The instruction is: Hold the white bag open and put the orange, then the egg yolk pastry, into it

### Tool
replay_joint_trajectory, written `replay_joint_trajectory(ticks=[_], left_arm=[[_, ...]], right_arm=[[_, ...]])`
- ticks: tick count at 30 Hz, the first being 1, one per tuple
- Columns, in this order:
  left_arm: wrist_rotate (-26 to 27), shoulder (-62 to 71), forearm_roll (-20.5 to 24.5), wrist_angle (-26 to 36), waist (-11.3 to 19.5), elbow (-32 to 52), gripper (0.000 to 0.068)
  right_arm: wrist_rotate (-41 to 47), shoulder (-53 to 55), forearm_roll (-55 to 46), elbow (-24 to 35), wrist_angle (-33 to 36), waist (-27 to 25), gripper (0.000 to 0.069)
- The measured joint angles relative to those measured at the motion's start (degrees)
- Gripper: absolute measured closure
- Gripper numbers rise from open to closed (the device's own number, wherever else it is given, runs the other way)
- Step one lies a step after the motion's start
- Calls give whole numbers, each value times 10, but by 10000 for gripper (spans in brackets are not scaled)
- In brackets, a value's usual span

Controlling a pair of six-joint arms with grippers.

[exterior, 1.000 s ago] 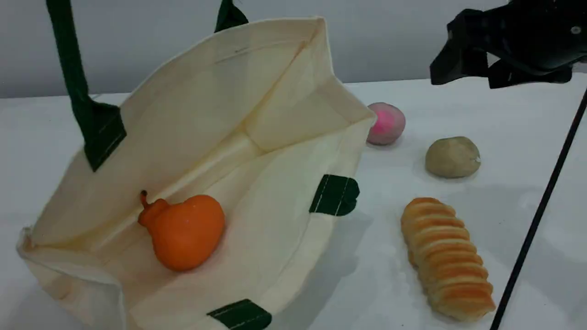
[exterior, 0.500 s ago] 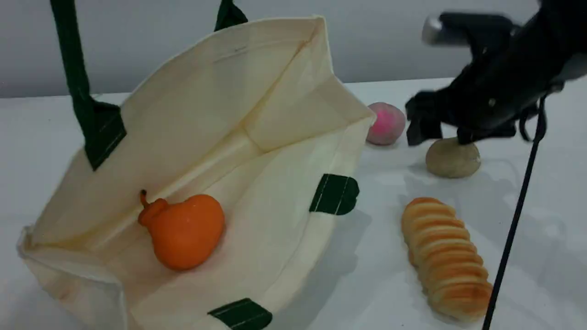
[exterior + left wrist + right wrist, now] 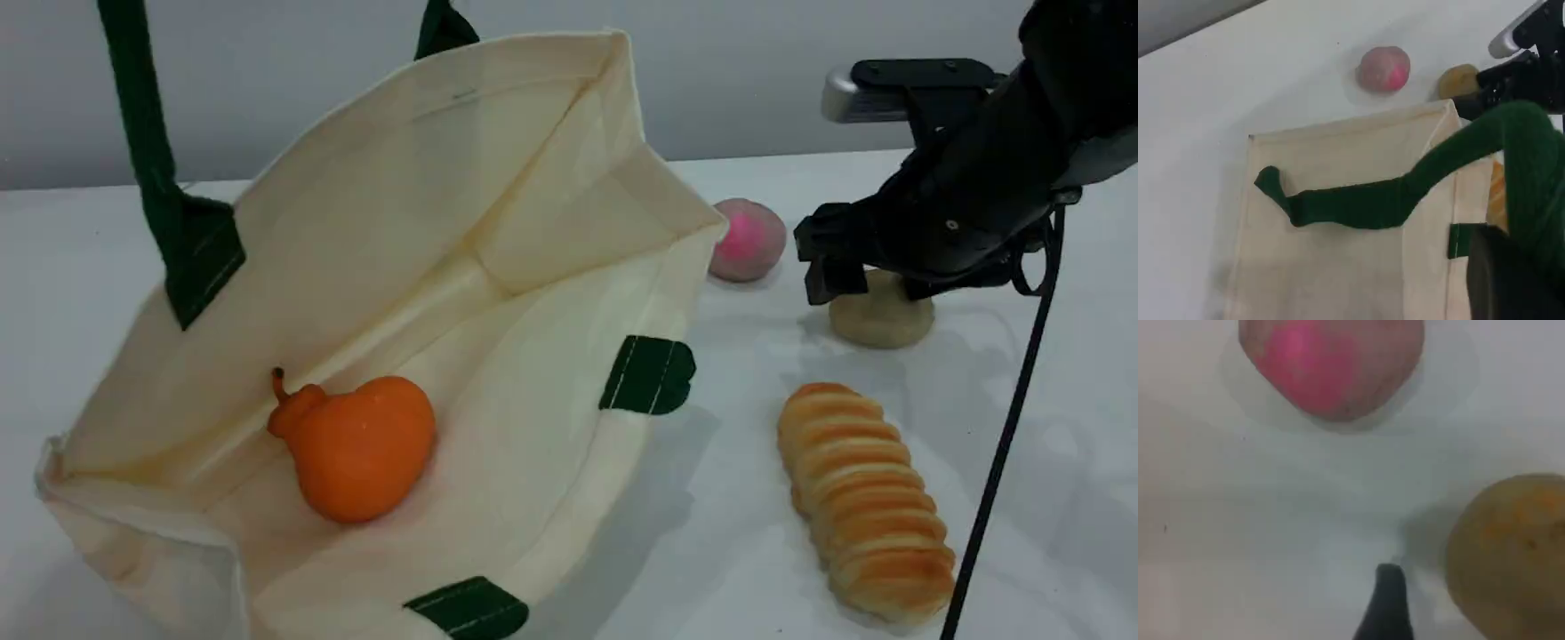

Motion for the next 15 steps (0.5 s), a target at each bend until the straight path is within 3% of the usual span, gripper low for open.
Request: replay_joint_trajectory(ticks=[6, 15], left_arm=[[0, 0, 1, -4, 0, 0, 610], [2, 0, 1, -10, 0, 0, 610]], right_arm=[[-6, 2, -2, -7, -71, 0, 157], [-6, 23, -5, -7, -34, 0, 164]])
